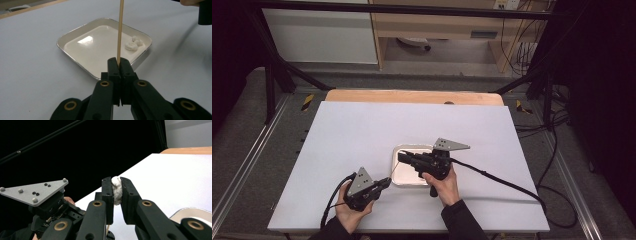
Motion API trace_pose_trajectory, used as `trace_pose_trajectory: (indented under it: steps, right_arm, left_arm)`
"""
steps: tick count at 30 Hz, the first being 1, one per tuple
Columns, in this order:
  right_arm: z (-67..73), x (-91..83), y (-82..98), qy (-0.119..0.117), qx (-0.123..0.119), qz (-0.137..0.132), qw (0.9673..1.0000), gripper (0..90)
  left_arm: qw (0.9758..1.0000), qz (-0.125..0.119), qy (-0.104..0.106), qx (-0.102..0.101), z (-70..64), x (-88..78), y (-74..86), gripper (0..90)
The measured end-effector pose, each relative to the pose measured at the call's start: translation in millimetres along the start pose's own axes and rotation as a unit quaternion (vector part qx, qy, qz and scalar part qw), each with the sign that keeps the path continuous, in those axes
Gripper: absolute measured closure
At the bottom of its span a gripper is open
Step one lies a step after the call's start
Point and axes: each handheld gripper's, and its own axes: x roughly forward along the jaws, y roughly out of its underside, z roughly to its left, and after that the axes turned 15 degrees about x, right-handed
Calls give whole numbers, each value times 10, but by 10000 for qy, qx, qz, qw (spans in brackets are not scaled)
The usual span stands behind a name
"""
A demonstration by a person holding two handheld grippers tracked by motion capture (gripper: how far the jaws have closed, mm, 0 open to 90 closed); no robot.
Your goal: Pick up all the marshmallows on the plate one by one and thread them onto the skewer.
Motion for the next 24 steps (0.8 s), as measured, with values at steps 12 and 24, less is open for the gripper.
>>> trace_pose_trajectory:
  steps: [12,24]
  right_arm:
    - [4,0,18,-65,-6,16,10000,827]
    - [1,5,27,-48,1,50,10000,827]
  left_arm:
    - [10000,50,37,-12,-16,-5,-13,891]
    - [10000,57,29,-12,-10,-12,-17,891]
